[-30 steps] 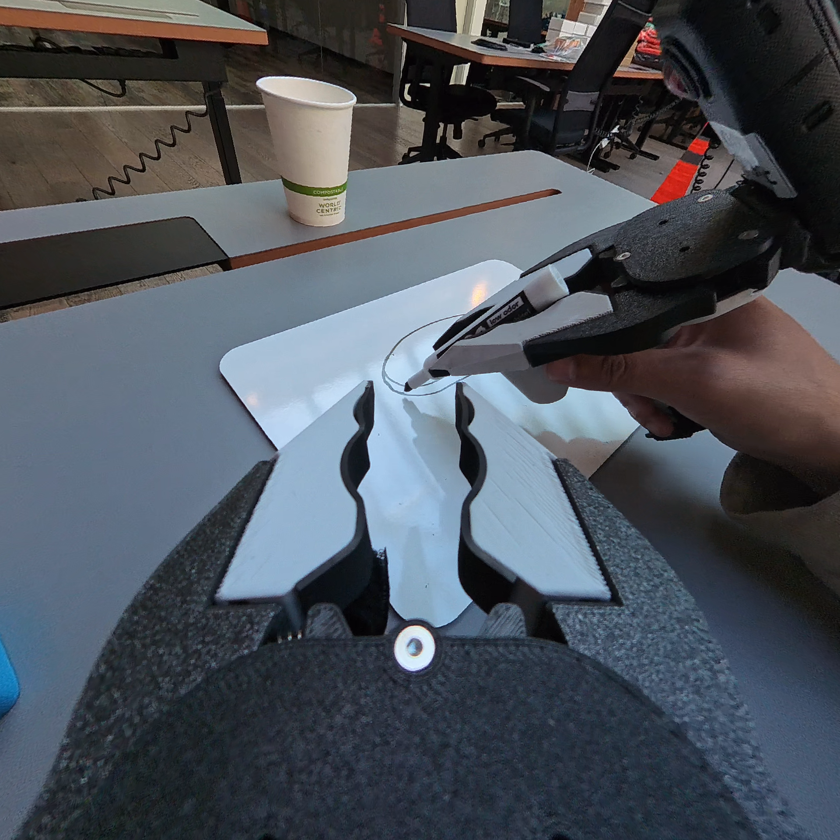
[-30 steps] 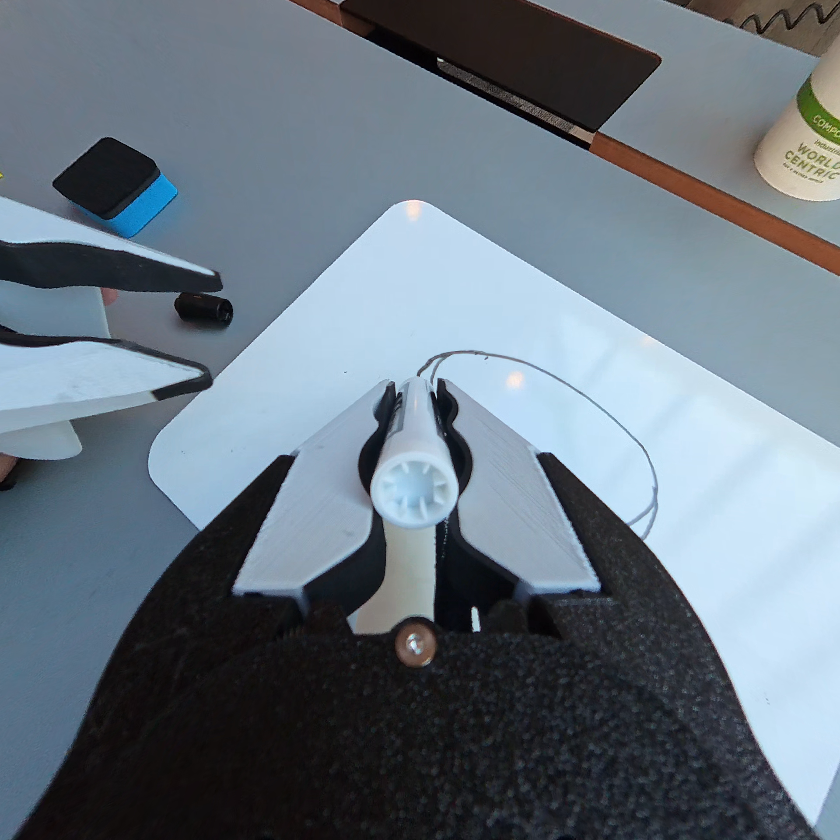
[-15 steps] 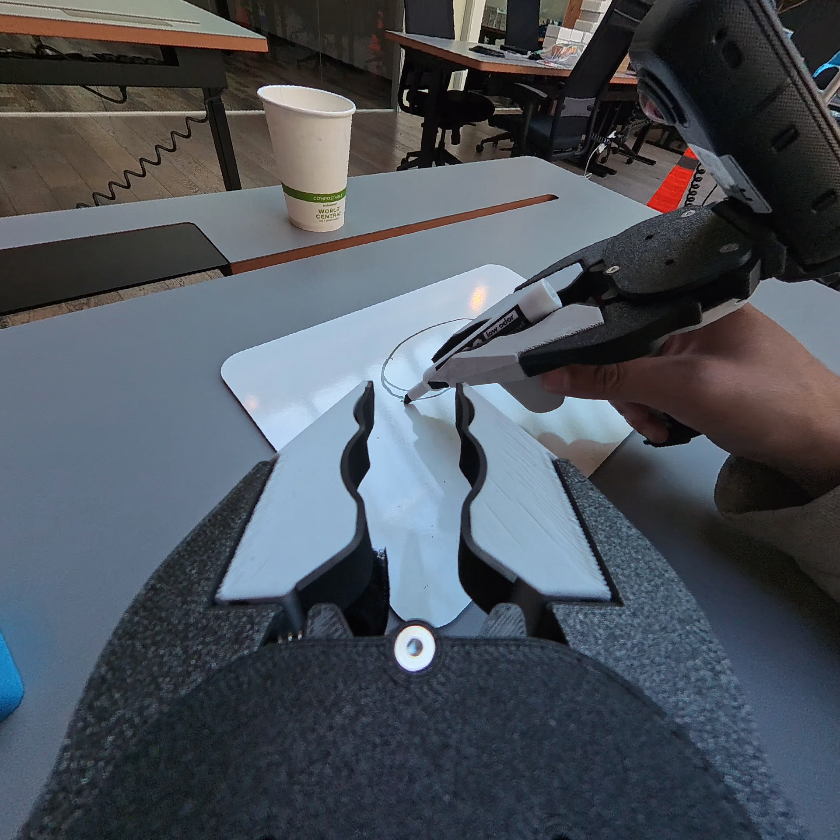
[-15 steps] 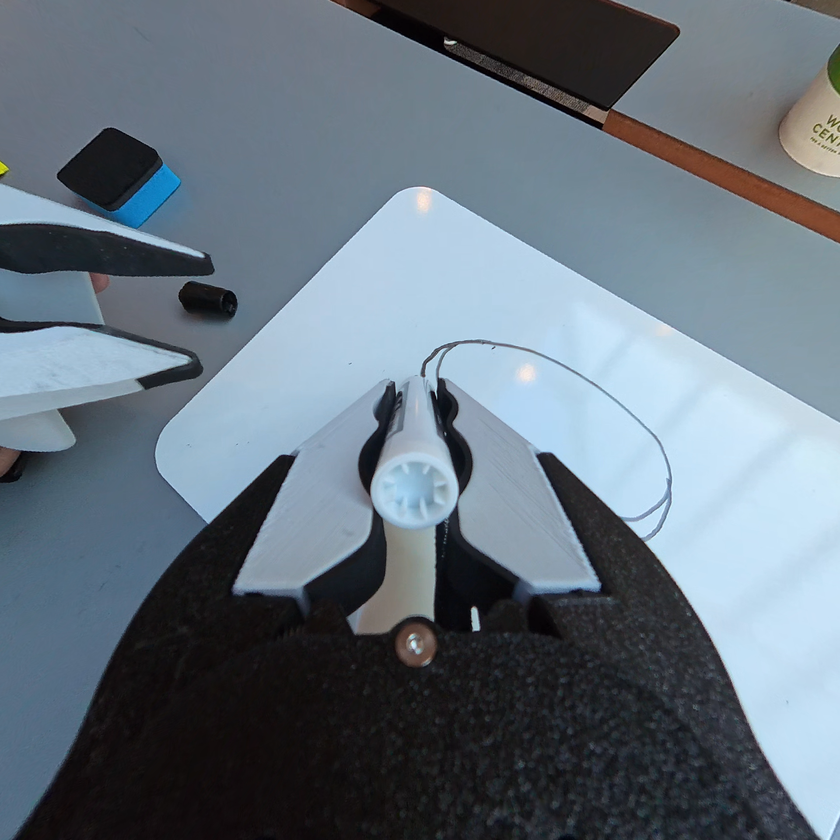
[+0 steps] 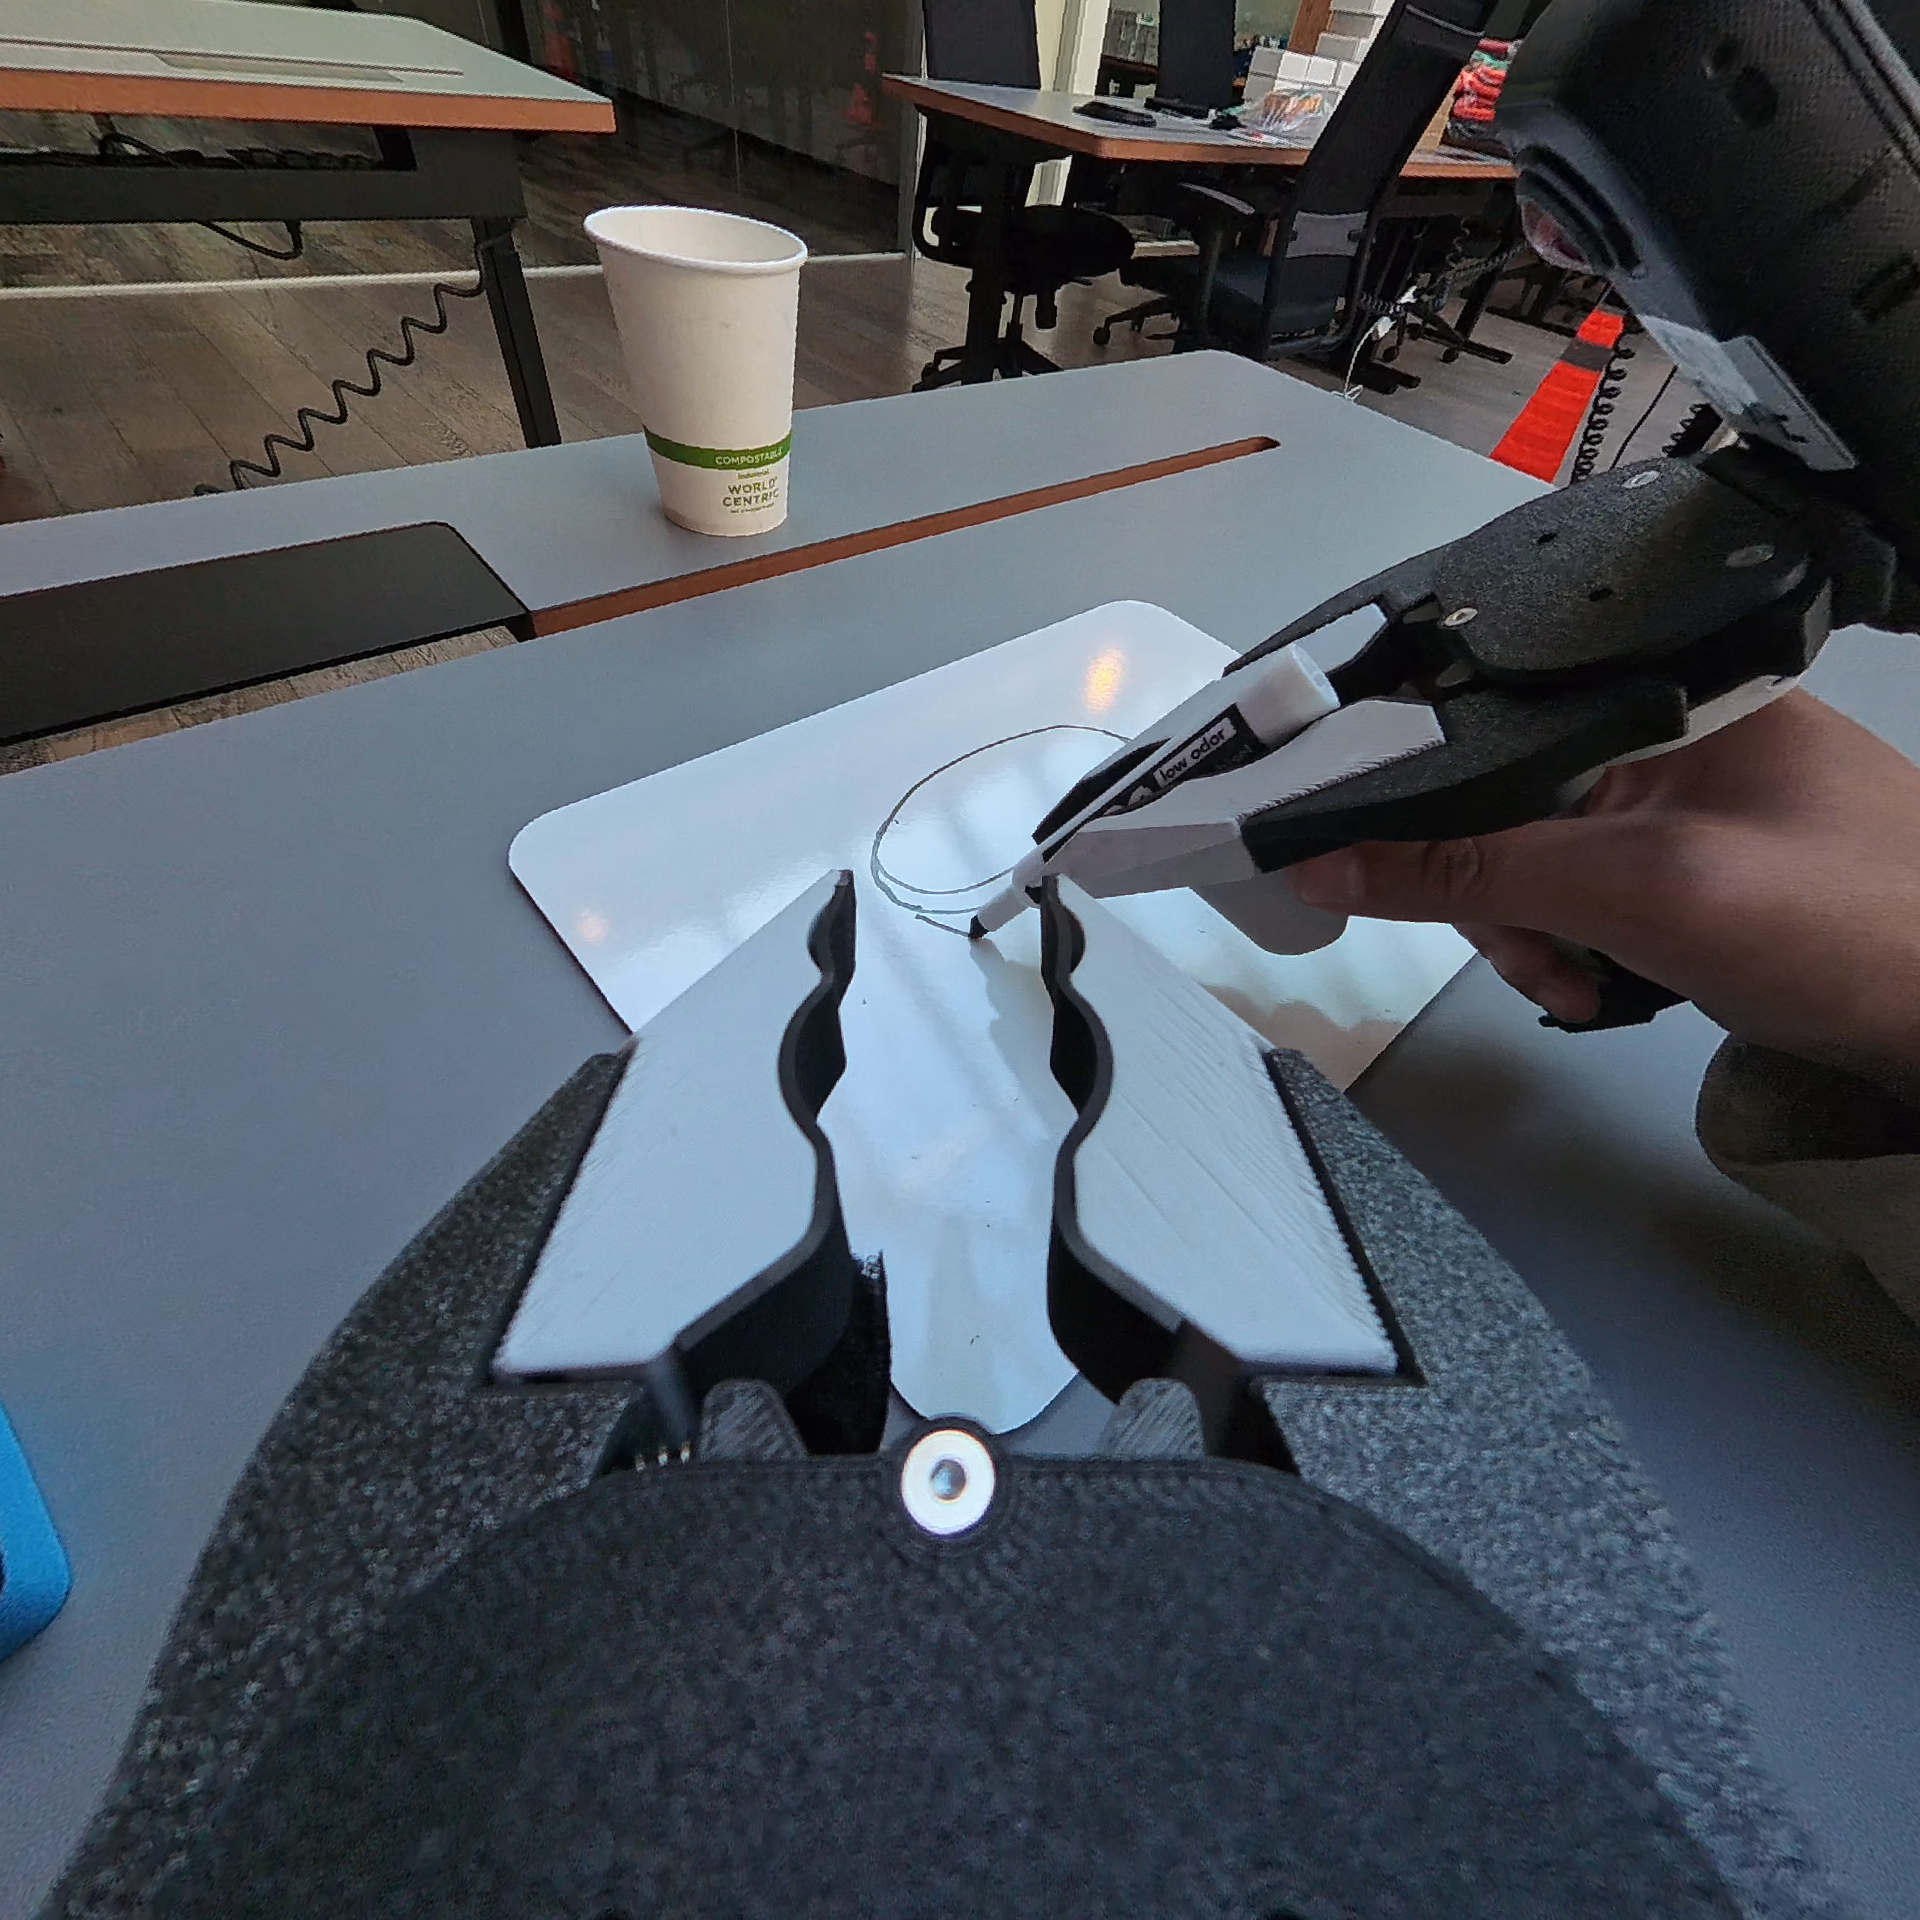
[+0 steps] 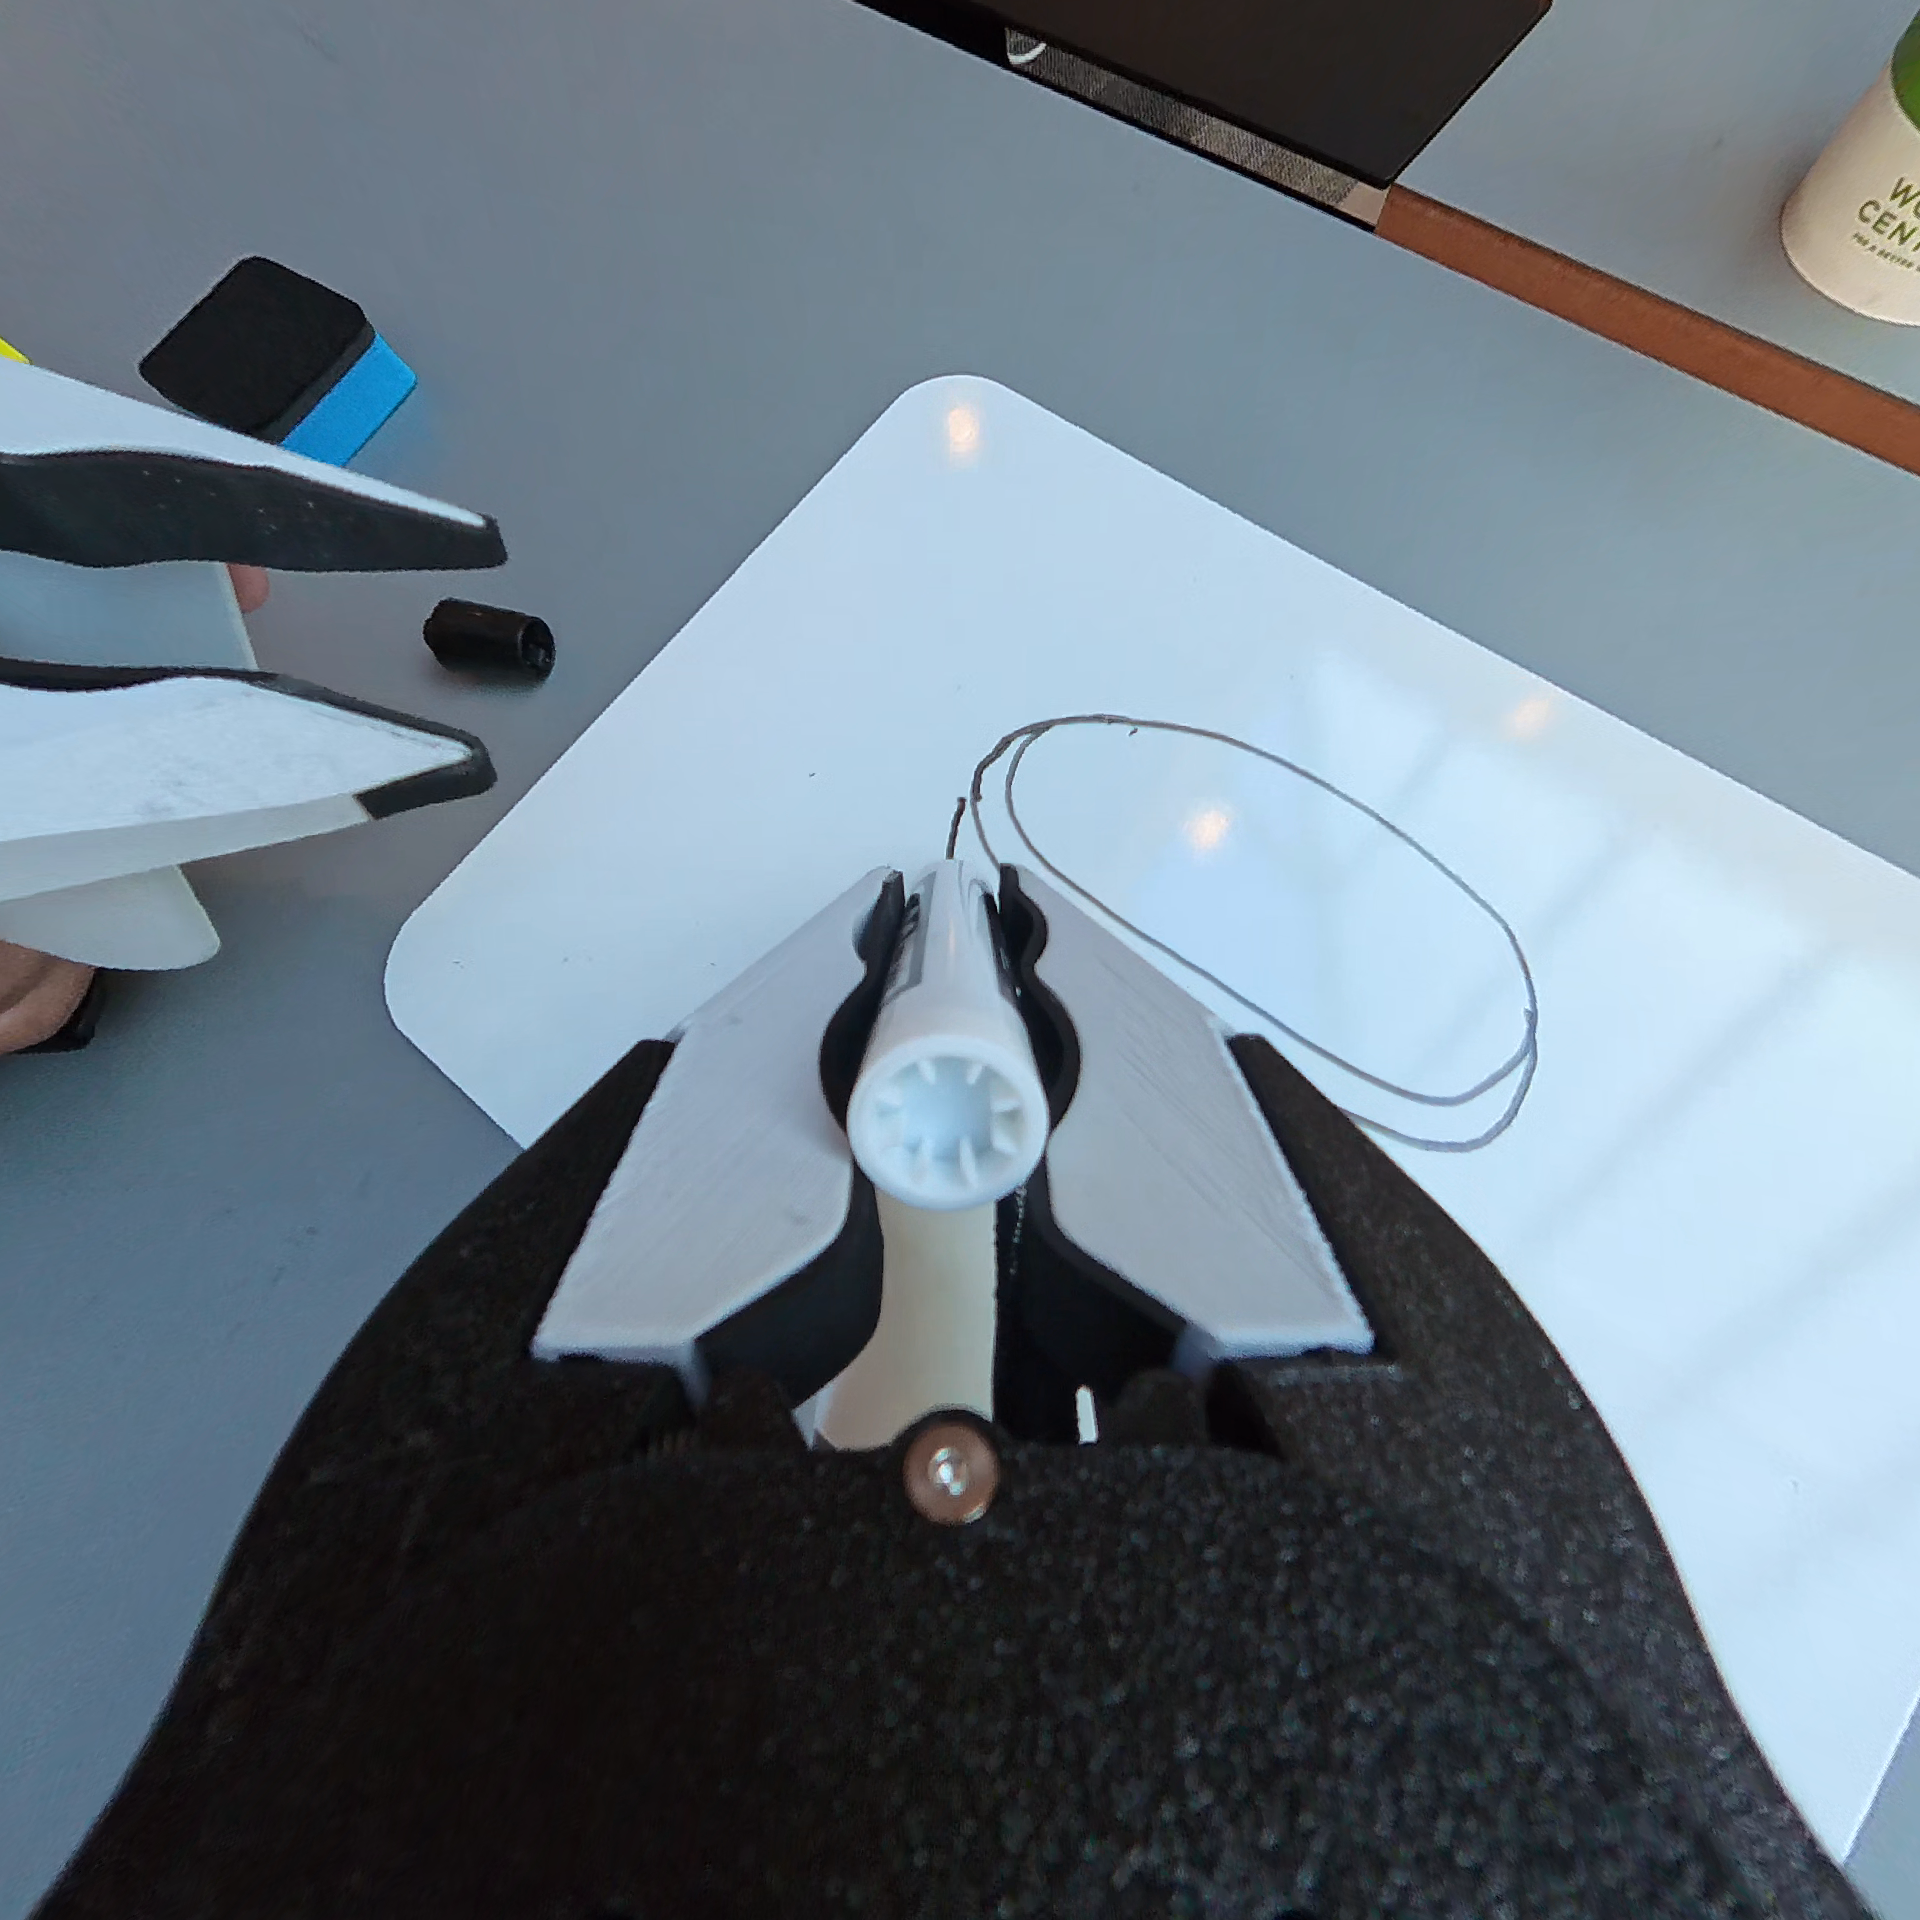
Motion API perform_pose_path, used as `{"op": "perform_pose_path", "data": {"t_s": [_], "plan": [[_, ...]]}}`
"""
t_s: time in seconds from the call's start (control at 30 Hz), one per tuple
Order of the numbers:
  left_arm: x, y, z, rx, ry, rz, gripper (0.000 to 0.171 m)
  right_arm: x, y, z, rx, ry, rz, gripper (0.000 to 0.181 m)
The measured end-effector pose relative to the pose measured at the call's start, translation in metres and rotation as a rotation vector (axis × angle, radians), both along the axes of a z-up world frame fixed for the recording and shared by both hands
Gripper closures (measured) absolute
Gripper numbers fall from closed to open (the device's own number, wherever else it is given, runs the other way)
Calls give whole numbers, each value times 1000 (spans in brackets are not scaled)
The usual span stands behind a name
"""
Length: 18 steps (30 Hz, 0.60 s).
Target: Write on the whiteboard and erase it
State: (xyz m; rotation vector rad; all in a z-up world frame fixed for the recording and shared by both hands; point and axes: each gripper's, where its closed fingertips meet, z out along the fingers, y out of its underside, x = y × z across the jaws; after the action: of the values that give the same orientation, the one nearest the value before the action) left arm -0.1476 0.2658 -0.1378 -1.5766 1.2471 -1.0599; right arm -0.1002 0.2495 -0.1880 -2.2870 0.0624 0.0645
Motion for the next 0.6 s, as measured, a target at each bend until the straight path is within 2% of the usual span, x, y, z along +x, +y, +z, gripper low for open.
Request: {"op": "perform_pose_path", "data": {"t_s": [0.6], "plan": [[-2, -5, 2, 12, 6, -4, 136, -7, -24, 0, -19, 15, -9, 163]]}}
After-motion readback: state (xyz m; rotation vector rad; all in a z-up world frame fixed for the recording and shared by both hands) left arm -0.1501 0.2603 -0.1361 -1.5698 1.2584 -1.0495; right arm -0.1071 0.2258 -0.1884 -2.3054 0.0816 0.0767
